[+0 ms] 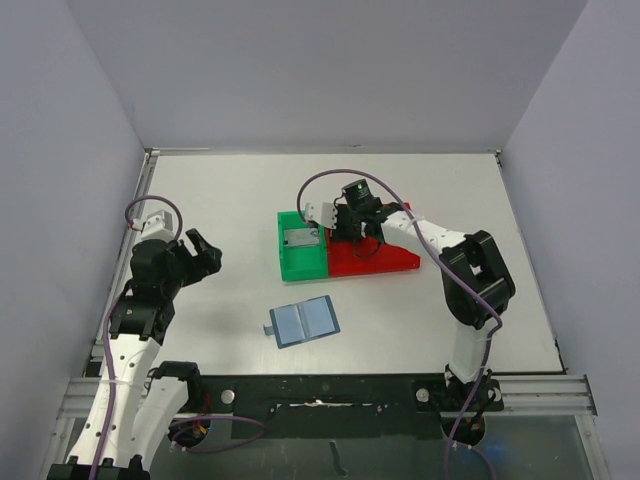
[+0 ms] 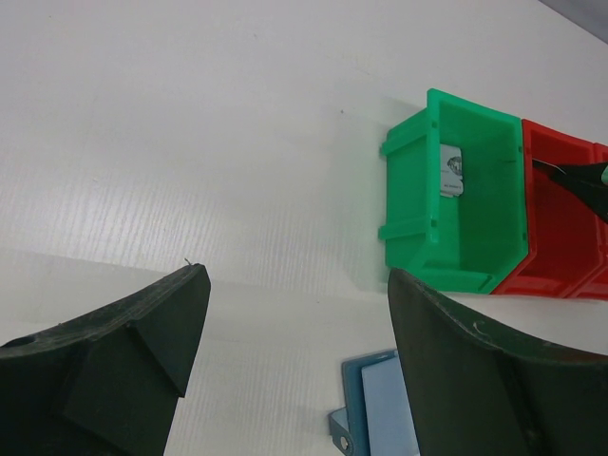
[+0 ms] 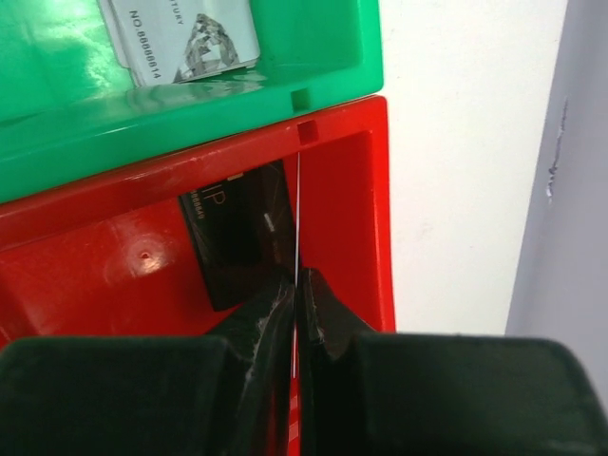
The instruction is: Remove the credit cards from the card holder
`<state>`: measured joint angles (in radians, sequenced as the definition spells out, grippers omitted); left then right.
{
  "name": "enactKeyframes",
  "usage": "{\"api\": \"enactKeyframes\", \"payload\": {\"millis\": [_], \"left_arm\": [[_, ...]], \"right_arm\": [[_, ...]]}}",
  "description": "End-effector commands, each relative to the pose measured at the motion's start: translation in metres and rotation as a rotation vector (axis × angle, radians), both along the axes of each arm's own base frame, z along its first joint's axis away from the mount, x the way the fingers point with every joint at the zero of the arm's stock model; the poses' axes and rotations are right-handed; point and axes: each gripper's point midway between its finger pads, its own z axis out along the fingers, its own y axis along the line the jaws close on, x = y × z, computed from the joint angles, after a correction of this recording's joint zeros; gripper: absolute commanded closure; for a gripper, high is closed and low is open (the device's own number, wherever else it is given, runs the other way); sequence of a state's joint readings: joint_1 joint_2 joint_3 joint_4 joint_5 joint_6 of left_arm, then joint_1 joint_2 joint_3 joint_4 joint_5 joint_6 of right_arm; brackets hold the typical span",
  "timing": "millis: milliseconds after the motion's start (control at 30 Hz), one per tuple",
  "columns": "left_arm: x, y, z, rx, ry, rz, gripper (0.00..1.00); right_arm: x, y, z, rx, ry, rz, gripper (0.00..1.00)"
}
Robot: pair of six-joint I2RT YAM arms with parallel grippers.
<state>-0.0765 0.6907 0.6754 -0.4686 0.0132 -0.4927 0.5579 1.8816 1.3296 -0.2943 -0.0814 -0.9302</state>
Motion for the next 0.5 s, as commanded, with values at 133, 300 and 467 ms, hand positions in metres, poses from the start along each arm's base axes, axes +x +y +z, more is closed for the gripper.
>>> {"api": "enactKeyframes", "payload": {"millis": [133, 300, 467], "left_arm": [[0.007, 0.000, 0.018, 0.005, -0.080, -0.007, 0.25], [0.007, 0.000, 0.018, 0.005, -0.078, -0.008, 0.25], [0.007, 0.001, 0.018, 0.005, -0.081, -0.007, 0.25]], "right_arm": [[0.028, 0.010, 0.015, 0.006, -0.165, 0.026, 1.00], [0.027, 0.010, 0.002, -0.012, -0.148, 0.036, 0.97], [0.024, 0.009, -0.007, -0.020, -0.132, 0.041, 0.94]]}}
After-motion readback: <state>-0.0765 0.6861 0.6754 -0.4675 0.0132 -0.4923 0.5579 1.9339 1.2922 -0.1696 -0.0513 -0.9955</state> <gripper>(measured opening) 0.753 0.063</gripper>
